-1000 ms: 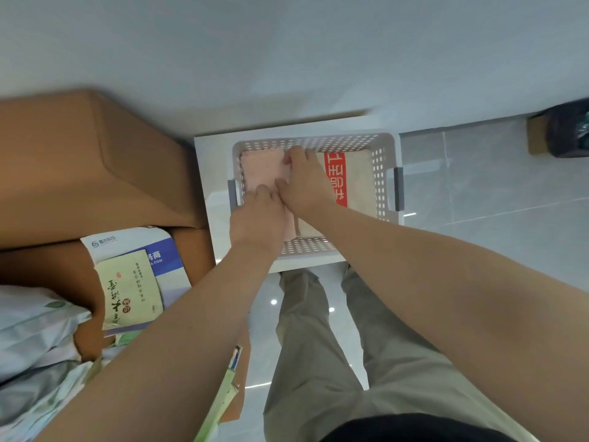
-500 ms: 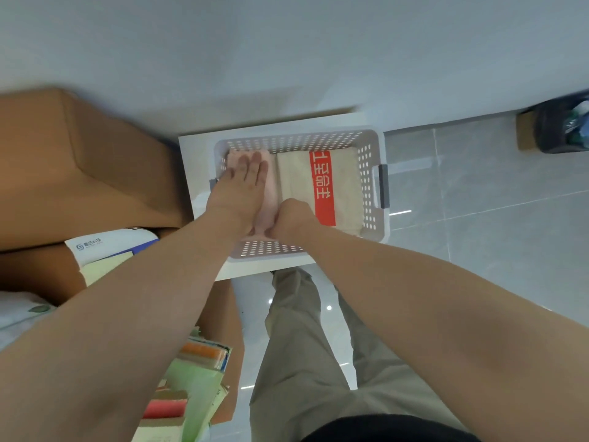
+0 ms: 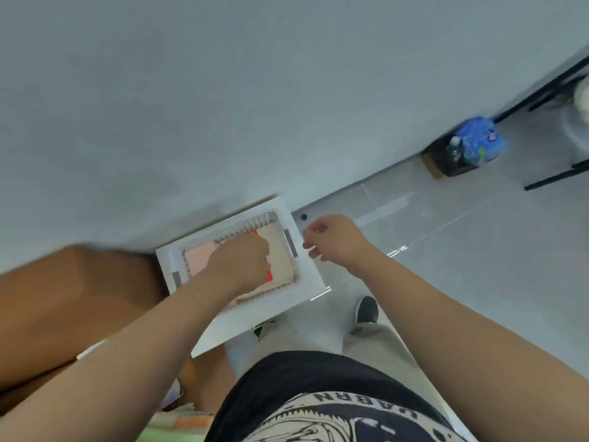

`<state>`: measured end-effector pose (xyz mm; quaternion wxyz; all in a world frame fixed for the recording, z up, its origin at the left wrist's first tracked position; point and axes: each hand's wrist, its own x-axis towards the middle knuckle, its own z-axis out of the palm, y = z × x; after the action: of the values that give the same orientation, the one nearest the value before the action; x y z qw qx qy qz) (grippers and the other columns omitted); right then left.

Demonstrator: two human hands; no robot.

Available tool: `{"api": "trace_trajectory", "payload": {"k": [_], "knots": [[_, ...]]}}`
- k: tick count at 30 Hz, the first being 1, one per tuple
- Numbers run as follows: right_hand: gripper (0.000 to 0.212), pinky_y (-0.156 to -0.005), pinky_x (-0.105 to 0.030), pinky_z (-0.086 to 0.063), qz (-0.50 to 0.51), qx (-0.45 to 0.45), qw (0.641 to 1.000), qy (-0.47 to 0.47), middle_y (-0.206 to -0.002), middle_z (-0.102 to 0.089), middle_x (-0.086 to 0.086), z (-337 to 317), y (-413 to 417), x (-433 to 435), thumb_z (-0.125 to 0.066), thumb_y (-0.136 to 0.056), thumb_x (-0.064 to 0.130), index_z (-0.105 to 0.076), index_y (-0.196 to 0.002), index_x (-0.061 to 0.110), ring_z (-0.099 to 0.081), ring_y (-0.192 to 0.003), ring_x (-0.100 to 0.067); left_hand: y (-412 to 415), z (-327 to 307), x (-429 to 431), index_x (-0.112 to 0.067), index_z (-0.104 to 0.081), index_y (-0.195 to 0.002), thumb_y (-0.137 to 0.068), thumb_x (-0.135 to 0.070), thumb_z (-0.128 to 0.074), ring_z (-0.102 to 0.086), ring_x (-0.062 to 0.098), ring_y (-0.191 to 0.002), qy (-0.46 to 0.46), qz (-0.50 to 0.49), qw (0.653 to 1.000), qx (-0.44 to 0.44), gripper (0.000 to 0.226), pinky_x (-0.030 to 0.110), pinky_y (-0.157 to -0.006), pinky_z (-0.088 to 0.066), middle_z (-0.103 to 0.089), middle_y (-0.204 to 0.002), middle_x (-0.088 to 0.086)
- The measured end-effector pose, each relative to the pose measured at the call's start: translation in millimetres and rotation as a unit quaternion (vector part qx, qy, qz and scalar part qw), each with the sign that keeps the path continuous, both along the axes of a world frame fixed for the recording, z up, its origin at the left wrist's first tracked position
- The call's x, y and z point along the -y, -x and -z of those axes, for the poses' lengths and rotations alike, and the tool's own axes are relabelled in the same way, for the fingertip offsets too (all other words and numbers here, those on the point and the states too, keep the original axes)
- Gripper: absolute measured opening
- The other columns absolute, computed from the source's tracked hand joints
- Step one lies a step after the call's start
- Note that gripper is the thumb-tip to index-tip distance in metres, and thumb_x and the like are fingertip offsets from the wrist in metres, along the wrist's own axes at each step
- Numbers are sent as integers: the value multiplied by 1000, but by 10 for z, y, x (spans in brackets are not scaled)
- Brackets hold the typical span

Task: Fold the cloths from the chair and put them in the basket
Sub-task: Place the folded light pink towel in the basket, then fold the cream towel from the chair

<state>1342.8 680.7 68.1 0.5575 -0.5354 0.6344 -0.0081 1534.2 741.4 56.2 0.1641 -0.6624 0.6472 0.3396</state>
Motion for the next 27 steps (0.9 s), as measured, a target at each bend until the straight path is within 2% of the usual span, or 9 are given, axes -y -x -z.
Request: {"api": "trace_trajectory", "payload": {"k": [3,8,12,14,17,19,24,27], "knots": [[13,-63,-28,-57,91,37,995,25,-87,-77,-1,-413,656,135,-58,-99,22,-69,-96,16,-74,-73,-17,730,-444,480,-22,-75,-97,-98,-31,-54,-68,14,-85,123,-39,987,-99,23,35,-80,-57,-73,-97,-7],[12,-59,-26,-54,195,62,975,86,-85,-77,2,-913,2073,416,-59,-98,26,-68,-96,18,-70,-66,-11,2124,-1018,1062,-25,-70,-91,-98,-29,-59,-62,6,-80,225,-39,960,-165,14,22,-69,-47,-69,-87,-13],[12,-56,-25,-49,247,59,958,135,-79,-76,5,-1227,3371,557,-61,-97,29,-69,-91,22,-65,-57,-6,3389,-1231,1263,-27,-70,-88,-96,-30,-64,-64,4,-72,219,-7,949,-227,11,14,-55,-45,-68,-82,-13],[12,-58,-26,-49,275,55,948,149,-79,-76,5,-1363,3987,598,-62,-97,29,-70,-91,22,-64,-57,-6,4013,-1341,1386,-26,-71,-88,-95,-28,-65,-65,4,-71,220,4,943,-251,9,15,-59,-47,-68,-79,-13],[14,-60,-27,-48,302,47,936,173,-79,-76,6,-1523,4791,746,-61,-98,31,-70,-91,22,-64,-57,-5,4846,-1448,1633,-24,-71,-86,-94,-26,-67,-68,8,-71,209,23,938,-277,9,25,-72,-54,-70,-78,-11],[15,-59,-25,-46,326,45,925,187,-80,-76,6,-1587,5246,899,-61,-98,31,-70,-92,22,-64,-56,-4,5343,-1467,1850,-24,-71,-85,-93,-26,-68,-68,9,-70,195,48,937,-285,9,26,-71,-54,-70,-79,-10],[16,-56,-23,-45,356,41,911,201,-82,-76,2,-1586,6101,1321,-60,-99,29,-71,-94,18,-61,-54,-4,6267,-1431,2431,-31,-66,-81,-92,-28,-68,-66,2,-66,175,92,936,-290,12,13,-61,-45,-67,-71,-14],[17,-57,-23,-46,361,26,909,205,-82,-76,4,-1491,6698,1754,-60,-100,31,-71,-93,20,-63,-56,-4,6877,-1285,2971,-30,-66,-81,-92,-30,-67,-67,2,-65,156,96,935,-305,11,18,-64,-50,-68,-70,-14]]}}
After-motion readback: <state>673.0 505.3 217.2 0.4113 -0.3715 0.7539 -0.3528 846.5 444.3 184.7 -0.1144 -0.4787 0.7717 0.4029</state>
